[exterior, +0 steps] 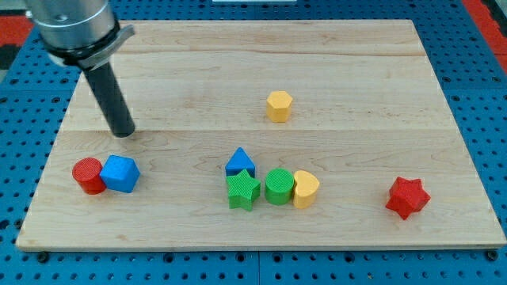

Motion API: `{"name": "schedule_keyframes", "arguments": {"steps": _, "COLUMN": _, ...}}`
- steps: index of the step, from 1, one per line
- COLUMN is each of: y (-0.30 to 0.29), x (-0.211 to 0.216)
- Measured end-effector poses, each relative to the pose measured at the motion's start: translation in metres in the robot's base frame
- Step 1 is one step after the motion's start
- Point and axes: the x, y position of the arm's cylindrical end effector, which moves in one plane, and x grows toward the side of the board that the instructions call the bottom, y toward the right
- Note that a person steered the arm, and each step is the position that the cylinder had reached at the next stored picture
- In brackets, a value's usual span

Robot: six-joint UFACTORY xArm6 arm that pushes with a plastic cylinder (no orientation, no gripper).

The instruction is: Separate the red circle from the blue cube

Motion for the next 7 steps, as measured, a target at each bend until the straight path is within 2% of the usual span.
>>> {"name": "schedule_keyframes", "arguments": {"steps": 2, "y": -0.07, "x": 0.088}}
{"name": "schedule_keyframes", "arguments": {"steps": 3, "y": -0.068, "x": 0.103}}
{"name": "schedule_keyframes", "arguments": {"steps": 4, "y": -0.034, "x": 0.103}}
{"name": "schedule_keyframes", "arguments": {"steps": 5, "y": -0.015, "x": 0.074}}
{"name": "schedule_keyframes", "arguments": {"steps": 6, "y": -0.012, "x": 0.044}}
{"name": "schedule_keyframes", "arguments": {"steps": 7, "y": -0.016, "x": 0.038}}
